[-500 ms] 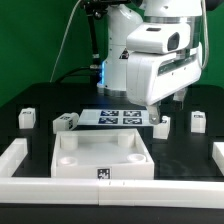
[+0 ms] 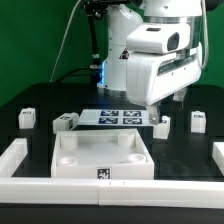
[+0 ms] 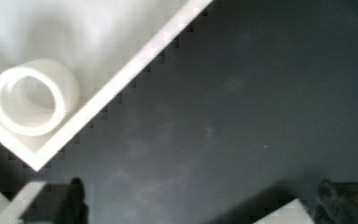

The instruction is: Assemble one leg

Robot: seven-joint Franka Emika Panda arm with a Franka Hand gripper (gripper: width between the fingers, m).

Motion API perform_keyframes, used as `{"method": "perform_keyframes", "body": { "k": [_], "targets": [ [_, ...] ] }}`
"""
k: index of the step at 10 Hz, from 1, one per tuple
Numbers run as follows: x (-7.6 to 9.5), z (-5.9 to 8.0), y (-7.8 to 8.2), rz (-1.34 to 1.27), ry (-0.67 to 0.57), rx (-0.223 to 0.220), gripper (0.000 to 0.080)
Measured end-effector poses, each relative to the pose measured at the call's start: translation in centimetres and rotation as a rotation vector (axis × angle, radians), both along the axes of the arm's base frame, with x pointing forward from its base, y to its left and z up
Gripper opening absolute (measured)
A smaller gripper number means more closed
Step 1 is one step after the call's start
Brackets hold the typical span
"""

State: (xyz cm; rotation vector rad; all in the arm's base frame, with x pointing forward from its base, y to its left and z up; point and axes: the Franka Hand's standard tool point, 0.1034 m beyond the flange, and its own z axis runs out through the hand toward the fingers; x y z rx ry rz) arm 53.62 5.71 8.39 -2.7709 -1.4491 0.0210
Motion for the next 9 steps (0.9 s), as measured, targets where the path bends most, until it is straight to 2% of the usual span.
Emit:
{"method": "perform_keyframes", "body": {
  "k": [3,5,7,9],
  "targets": [
    [-0.2,0.0,-0.5,0.055,-0.016,0.002,0.0650],
    [-2.7,-1.8,-2.6,0.241,-0.058,0.009,0.0650],
    [-4.0,-3.0,-5.3,0.453,-0.061,0.008,0.0650],
    [-4.1,-3.1,-5.4,0.466,-0.056,0.000,0.0650]
  ]
}}
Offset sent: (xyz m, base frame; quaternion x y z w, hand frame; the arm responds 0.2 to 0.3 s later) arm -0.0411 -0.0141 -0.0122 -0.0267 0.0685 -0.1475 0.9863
